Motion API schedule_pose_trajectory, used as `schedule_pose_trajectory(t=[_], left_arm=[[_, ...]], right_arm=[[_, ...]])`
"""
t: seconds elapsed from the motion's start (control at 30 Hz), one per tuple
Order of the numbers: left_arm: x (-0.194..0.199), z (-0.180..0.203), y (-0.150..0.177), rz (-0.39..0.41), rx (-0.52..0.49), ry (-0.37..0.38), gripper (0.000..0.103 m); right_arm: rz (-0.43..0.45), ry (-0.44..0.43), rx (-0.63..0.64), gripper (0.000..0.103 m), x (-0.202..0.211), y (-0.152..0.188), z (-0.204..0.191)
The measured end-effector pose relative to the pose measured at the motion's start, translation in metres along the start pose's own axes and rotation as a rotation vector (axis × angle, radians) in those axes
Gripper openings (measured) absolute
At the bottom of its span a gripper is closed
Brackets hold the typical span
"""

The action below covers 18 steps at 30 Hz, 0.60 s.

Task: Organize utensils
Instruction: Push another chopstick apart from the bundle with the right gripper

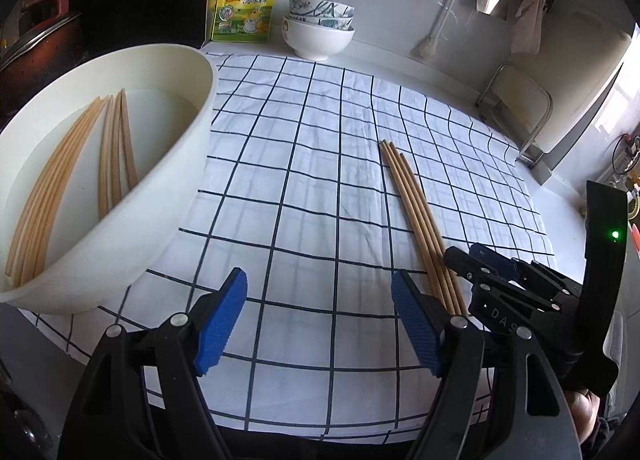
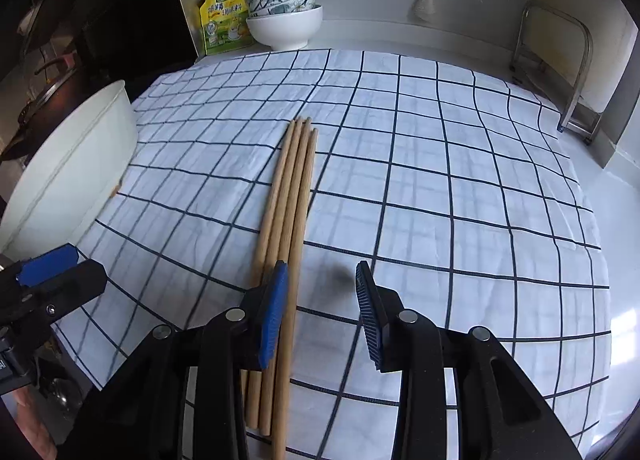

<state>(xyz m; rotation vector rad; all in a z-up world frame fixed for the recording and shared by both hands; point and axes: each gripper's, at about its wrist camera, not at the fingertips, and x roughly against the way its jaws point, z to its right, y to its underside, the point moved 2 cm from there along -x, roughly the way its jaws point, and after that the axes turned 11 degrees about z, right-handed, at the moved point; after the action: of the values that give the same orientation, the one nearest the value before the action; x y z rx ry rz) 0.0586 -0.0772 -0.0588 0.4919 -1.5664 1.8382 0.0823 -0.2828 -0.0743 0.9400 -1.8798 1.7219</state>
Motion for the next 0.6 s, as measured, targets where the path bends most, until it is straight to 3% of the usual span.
schedule_pose_trajectory(t=[0.23, 0.37, 0.4, 0.6], left_arm=[[-0.008, 0.005, 0.005, -0.015, 0.007, -0.005, 0.075], [-0.015, 0.01, 0.007, -0.021, 0.014, -0.003, 0.077], [-0.017, 0.012, 0.008, -0.023, 0.014, -0.002, 0.078], [-0.033, 0.029, 0.011, -0.039, -0.009, 0.001, 0.078]], right_arm=[[-0.017, 0.017, 0.063, 0.032, -0.001, 0.004, -0.003], [-0.007, 0.021, 0.082, 0.008, 0.0, 0.005, -0.003], [-0.006, 0.02, 0.084, 0.007, -0.001, 0.004, -0.003], [0.001, 0.004, 0.029, 0.007, 0.001, 0.004, 0.011]])
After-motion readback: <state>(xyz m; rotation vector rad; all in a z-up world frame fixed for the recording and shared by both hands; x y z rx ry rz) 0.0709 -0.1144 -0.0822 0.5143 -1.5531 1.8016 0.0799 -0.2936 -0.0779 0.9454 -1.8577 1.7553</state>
